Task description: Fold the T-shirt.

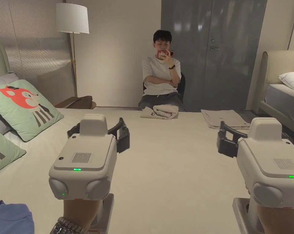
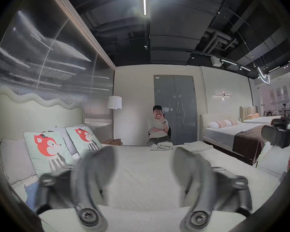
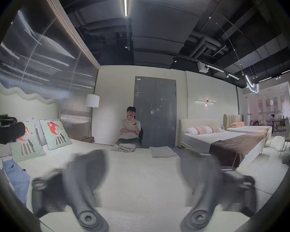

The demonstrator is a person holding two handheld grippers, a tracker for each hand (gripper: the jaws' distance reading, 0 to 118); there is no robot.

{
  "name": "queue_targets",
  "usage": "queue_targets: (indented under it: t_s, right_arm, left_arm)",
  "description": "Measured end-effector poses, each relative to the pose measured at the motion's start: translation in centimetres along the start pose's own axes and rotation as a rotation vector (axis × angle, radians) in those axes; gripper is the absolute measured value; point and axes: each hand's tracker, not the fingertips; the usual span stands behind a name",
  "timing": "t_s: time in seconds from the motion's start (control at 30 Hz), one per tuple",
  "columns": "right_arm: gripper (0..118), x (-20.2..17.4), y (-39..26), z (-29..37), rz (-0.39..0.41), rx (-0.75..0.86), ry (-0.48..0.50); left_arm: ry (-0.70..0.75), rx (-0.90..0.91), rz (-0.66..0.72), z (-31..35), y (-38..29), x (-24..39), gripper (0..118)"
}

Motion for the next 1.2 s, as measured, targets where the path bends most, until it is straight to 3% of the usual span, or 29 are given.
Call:
queue_targets:
  t_s: [0.07,0.1,0.17,0.53,0.7,0.97,1.2]
  right_arm:
    - [21,-0.2,0.1,-0.1,0.026,-0.010,-0.025]
    - [8,-0.2,0.1,-0.1,0.022,-0.015,-0.030]
    - [0,0.3,0.0,0.0,-0.012,-0.016,-0.022]
    - [0,-0.3,-0.1,-0.8,-0.004,-0.015,0.010]
    - [0,-4.9,-0.1,-1.9,-0.023,-0.012,0.130]
    - [0,-16.0,-0.3,-2.3,-0.071,-0.029,0.398]
    - [0,-20.8,-1.3,-2.9,-0.068,-0.052,0.490]
  left_arm:
    - [0.032,-0.007,-0.025,-0.2,0.0,0.4,14]
    - [0.034,-0.008,-0.023,-0.2,-0.1,0.5,6]
    - [0.007,-0.021,-0.001,-0.1,-0.1,0.5,0]
    - [0.018,-0.023,0.013,0.2,0.1,-0.4,0]
    - [0.138,-0.017,-0.004,1.9,0.8,-5.1,0]
    - [0.411,-0.044,-0.057,6.8,0.9,-14.6,0]
    - [0.500,-0.089,-0.058,9.0,0.1,-18.8,0]
